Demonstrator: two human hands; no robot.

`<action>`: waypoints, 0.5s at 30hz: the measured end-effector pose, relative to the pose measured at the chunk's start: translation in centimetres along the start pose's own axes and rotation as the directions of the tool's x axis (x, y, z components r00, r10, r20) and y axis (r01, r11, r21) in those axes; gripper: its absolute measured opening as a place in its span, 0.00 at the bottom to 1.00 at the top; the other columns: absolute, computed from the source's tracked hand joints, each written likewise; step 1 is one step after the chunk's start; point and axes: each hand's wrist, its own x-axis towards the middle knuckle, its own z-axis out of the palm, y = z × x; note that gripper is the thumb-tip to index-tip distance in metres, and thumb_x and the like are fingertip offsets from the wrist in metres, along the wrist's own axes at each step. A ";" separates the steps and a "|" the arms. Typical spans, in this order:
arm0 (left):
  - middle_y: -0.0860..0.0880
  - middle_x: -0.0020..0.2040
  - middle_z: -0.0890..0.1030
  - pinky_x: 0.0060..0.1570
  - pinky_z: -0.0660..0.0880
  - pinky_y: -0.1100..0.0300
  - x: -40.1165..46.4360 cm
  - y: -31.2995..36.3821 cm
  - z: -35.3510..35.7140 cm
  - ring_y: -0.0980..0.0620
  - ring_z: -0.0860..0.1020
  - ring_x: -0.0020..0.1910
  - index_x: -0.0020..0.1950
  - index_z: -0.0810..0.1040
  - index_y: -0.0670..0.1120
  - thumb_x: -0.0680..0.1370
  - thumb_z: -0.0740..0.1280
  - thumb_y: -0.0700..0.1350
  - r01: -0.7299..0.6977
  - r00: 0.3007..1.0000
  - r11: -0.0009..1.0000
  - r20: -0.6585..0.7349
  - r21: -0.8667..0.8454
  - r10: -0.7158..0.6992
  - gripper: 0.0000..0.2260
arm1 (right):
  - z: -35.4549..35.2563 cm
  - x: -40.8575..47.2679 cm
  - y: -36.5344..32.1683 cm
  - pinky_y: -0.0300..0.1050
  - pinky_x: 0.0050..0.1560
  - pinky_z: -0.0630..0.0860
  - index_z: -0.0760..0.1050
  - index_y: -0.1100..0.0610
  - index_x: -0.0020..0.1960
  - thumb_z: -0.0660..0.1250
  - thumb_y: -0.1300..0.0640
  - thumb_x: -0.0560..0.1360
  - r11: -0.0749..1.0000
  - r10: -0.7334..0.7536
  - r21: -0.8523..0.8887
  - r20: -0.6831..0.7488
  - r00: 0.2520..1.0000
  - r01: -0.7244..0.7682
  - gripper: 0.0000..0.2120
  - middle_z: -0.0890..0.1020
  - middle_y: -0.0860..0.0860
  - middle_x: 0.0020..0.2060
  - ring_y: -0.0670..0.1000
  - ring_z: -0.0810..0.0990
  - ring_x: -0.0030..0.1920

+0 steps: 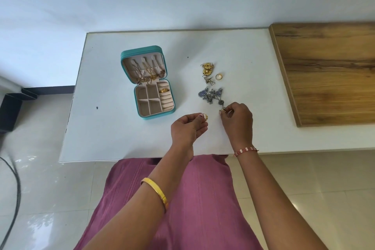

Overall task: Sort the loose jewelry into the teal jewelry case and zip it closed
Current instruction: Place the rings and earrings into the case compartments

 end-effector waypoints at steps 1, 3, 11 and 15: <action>0.44 0.39 0.81 0.42 0.81 0.62 0.0 0.0 0.0 0.49 0.80 0.38 0.42 0.78 0.40 0.74 0.68 0.35 0.000 1.000 1.000 -0.003 -0.002 0.000 0.02 | 0.0 0.0 0.0 0.38 0.41 0.65 0.78 0.63 0.45 0.68 0.61 0.72 1.000 -0.011 0.013 -0.003 1.000 0.011 0.05 0.79 0.59 0.43 0.53 0.76 0.40; 0.44 0.39 0.81 0.42 0.80 0.62 0.1 0.0 -0.1 0.49 0.80 0.38 0.42 0.78 0.41 0.74 0.68 0.36 0.000 1.000 1.000 -0.008 0.002 0.000 0.02 | -0.2 -0.3 -0.2 0.38 0.41 0.67 0.79 0.63 0.44 0.67 0.63 0.72 0.997 -0.040 0.061 -0.003 0.999 0.040 0.05 0.81 0.59 0.40 0.54 0.77 0.39; 0.44 0.39 0.80 0.43 0.80 0.62 0.2 -0.2 -0.1 0.49 0.80 0.39 0.42 0.78 0.40 0.74 0.68 0.36 0.007 1.000 1.000 -0.007 -0.001 -0.007 0.02 | -1.1 -0.5 -1.0 0.41 0.36 0.79 0.76 0.58 0.35 0.65 0.65 0.72 0.877 0.145 0.446 0.108 0.984 -0.178 0.08 0.79 0.53 0.30 0.45 0.79 0.27; 0.44 0.39 0.80 0.44 0.80 0.62 0.5 -0.3 -0.2 0.49 0.80 0.39 0.42 0.78 0.40 0.74 0.68 0.35 0.009 1.000 1.000 -0.005 -0.004 -0.009 0.02 | -1.5 -0.5 -0.9 0.43 0.33 0.79 0.74 0.57 0.35 0.64 0.66 0.72 0.781 0.250 0.555 0.143 0.958 -0.287 0.08 0.80 0.55 0.30 0.46 0.76 0.24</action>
